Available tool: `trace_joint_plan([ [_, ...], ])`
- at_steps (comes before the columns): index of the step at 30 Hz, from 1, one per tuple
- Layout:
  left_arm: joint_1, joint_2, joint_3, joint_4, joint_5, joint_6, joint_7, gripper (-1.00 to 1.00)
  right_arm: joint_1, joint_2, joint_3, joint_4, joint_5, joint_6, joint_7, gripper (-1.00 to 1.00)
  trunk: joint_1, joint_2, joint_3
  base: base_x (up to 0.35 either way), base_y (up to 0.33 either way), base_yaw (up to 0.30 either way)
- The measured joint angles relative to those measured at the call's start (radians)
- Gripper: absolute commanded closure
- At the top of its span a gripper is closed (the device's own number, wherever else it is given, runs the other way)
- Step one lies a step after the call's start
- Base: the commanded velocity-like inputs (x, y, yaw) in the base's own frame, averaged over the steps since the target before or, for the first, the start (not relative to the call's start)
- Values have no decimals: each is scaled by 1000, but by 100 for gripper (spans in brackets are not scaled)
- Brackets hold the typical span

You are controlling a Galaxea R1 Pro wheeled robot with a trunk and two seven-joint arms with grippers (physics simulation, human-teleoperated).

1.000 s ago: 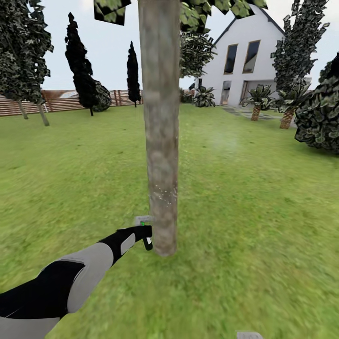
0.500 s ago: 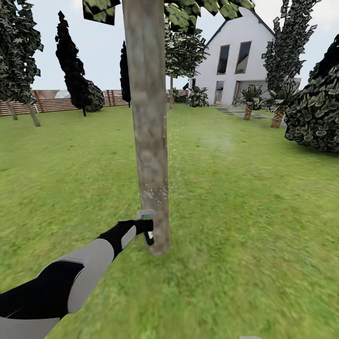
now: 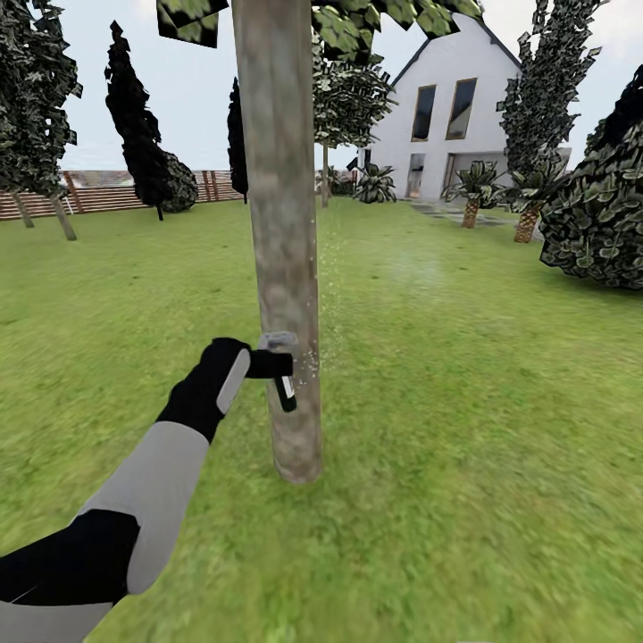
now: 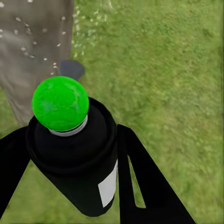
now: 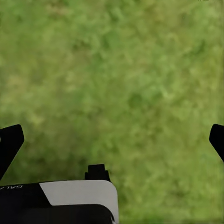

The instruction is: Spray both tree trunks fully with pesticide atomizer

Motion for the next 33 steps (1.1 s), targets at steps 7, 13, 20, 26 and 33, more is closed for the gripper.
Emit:
trace_joint_plan([
  [7, -81, 3, 1, -16, 2, 88, -1, 100, 0, -1, 0, 1, 0, 0, 0, -100, 0, 0, 0, 0, 0, 0],
  [13, -273, 3, 1, -4, 2, 94, -2, 100, 0, -1, 0, 0, 0, 0, 0, -100, 0, 0, 0, 0, 0, 0],
  [20, -341, 4, 4, -3, 1, 96, -2, 100, -1, -1, 0, 1, 1, 0, 0, -100, 0, 0, 0, -59, 0, 0],
  [26, -343, 4, 1, -7, 2, 95, -2, 100, 0, -2, 0, 1, 1, 0, 0, -100, 0, 0, 0, -117, 24, 0],
  [33, -453, 9, 1, 48, -4, 95, -1, 100, 0, -1, 0, 1, 0, 0, 0, -100, 0, 0, 0, -5, 1, 0],
])
